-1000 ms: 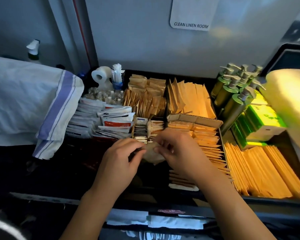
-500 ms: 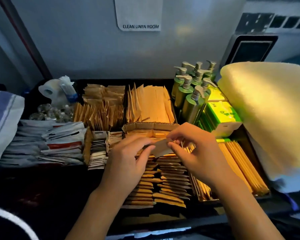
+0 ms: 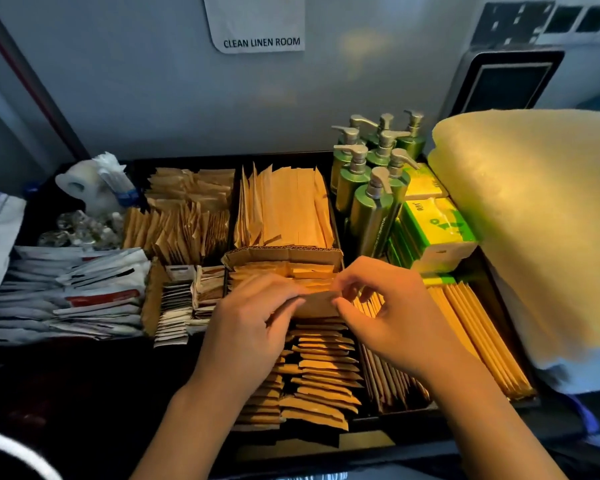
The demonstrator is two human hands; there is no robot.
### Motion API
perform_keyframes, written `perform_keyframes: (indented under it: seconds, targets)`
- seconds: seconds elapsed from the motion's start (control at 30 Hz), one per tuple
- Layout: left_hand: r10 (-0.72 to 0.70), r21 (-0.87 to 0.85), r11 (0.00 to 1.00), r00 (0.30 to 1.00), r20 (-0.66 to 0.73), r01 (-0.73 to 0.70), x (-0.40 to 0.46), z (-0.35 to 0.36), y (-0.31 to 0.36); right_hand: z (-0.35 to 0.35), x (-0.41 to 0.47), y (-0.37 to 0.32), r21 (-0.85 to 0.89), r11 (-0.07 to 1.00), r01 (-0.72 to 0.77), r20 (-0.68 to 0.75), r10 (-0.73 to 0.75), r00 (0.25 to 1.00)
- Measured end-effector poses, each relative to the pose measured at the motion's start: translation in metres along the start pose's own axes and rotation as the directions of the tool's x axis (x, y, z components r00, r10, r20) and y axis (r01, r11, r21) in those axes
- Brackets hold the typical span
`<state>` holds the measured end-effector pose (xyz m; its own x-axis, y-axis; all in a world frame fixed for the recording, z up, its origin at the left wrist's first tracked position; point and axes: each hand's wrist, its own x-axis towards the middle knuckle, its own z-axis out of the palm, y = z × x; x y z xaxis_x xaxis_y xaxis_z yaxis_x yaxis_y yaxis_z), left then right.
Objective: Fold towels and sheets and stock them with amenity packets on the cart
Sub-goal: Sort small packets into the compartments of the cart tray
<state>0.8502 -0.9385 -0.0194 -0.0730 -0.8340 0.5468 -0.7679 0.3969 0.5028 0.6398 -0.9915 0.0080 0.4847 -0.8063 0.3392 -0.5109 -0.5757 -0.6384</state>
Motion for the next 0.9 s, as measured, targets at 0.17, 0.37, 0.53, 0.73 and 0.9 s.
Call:
perform_keyframes:
  seconds: [0.17,0.37,0.53,0.73,0.9]
  targets:
    - [-0.028,-0.001,1.0,0.999,0.032,0.028,-0.005,0.003,0.006,-0.002,-0.006,0.004,0.023,1.0,0.002,0.022,-0.003,1.0]
    - [-0.001,-0.003,1.0,1.0,0.011,0.001,-0.008,0.003,0.012,-0.008,-0.011,0.004,0.049,0.998,0.047,-0.018,-0.046,0.999]
    - [-0.08,0.008,0.997,0.995,0.062,0.079,-0.008,0.012,0.006,0.006,-0.011,0.014,0.014,0.998,-0.054,0.011,0.054,0.999]
    - [-0.099,0.089,0.992,0.993,0.068,0.093,-0.01,0.009,-0.005,0.023,-0.012,0.024,-0.116,0.99,-0.074,0.041,0.079,0.996]
    - [-0.095,0.16,0.984,0.987,0.126,0.075,-0.008,0.018,-0.002,0.021,-0.01,0.023,-0.084,0.996,-0.022,0.044,0.026,0.999]
